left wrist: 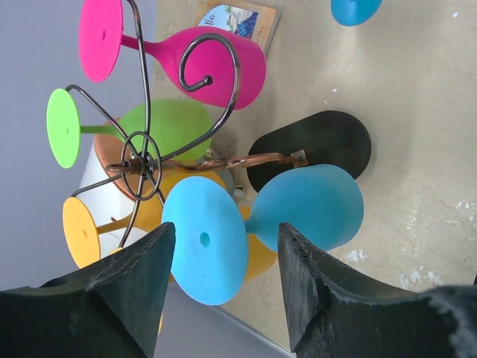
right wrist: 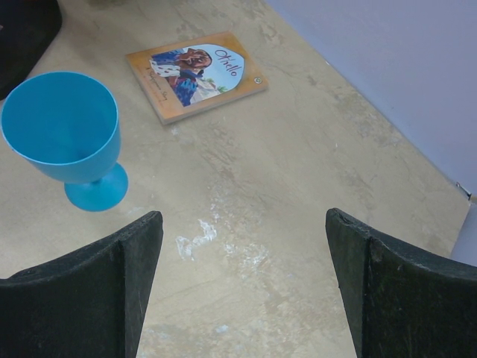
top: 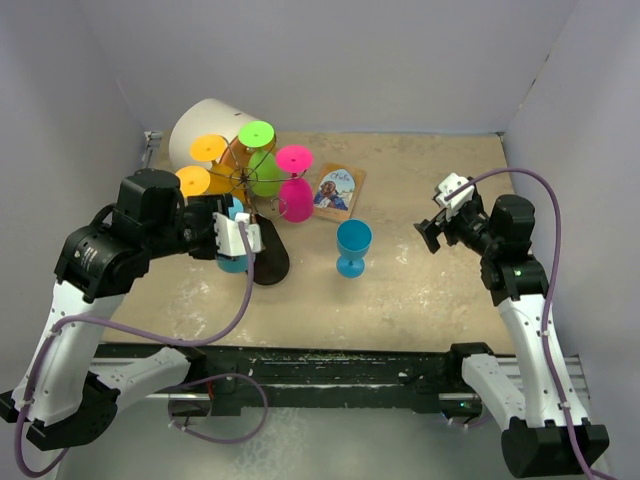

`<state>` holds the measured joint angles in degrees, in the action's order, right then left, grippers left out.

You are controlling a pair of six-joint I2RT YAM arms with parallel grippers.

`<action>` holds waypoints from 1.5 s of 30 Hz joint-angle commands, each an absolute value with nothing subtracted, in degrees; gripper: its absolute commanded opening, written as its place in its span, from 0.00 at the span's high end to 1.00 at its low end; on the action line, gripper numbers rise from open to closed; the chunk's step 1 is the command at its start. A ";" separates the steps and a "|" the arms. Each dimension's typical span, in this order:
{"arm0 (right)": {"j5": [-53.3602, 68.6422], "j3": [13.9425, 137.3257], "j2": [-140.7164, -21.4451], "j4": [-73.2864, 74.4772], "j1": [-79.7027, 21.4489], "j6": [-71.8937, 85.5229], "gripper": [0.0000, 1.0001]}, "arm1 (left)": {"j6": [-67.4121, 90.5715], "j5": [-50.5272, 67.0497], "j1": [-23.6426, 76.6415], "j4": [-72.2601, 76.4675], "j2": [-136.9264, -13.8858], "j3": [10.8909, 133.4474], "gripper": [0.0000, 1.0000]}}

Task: Place the wine glass upside down on the wine glass rack

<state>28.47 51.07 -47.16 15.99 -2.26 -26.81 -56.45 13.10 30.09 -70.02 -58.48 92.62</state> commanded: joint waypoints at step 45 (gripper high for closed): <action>31.63 66.07 -65.57 23.44 -17.09 -26.71 0.16 | -26.80 -11.07 18.48 -41.23 -48.93 92.53 0.01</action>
<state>33.56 61.28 -62.28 24.18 -14.41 -30.48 -26.98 -9.78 20.05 -44.36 -51.44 94.67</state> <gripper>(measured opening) 0.859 0.990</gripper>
